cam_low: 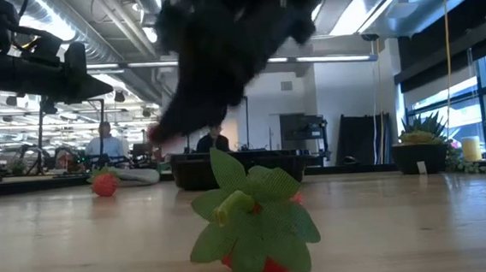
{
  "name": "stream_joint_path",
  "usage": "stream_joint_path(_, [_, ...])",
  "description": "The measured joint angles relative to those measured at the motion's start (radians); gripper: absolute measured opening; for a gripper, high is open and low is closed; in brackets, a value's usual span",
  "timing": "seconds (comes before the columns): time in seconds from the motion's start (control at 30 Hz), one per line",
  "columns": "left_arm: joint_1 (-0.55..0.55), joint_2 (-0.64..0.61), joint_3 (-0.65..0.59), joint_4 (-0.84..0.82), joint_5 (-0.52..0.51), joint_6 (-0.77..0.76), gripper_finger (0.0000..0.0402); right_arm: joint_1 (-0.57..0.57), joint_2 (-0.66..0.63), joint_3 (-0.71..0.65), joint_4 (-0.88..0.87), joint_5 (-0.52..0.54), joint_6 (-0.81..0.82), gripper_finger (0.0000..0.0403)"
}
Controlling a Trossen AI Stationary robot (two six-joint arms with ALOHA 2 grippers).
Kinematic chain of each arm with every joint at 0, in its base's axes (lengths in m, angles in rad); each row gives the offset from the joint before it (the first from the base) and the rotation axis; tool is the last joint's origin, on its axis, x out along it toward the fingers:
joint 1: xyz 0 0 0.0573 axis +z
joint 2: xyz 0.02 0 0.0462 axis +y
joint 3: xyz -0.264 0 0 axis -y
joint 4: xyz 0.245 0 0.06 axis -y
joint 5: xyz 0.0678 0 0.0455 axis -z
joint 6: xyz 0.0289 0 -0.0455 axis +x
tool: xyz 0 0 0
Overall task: Pick and placing Produce into tupperware
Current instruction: Put the right peach into the black container
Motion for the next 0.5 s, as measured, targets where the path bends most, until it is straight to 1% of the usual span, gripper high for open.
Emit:
stream_joint_path(0.1, [0.0, 0.0, 0.0, 0.0, 0.0, 0.0, 0.0, -0.058, -0.088, 0.004, -0.058, 0.013, 0.05, 0.0086])
stream_joint_path(0.13, [0.0, 0.0, 0.0, 0.0, 0.0, 0.0, 0.0, -0.079, -0.116, 0.003, -0.107, 0.027, 0.069, 0.0087])
stream_joint_path(0.3, [0.0, 0.0, 0.0, 0.0, 0.0, 0.0, 0.0, -0.198, -0.236, 0.005, -0.309, 0.143, 0.161, 0.0089])
stream_joint_path(0.43, [0.0, 0.0, 0.0, 0.0, -0.001, 0.0, 0.0, -0.284, -0.25, 0.002, -0.48, 0.164, 0.239, 0.0089])
stream_joint_path(0.5, [0.0, 0.001, 0.0, 0.0, -0.001, 0.0, 0.0, -0.313, -0.243, 0.001, -0.506, 0.166, 0.261, 0.0089])
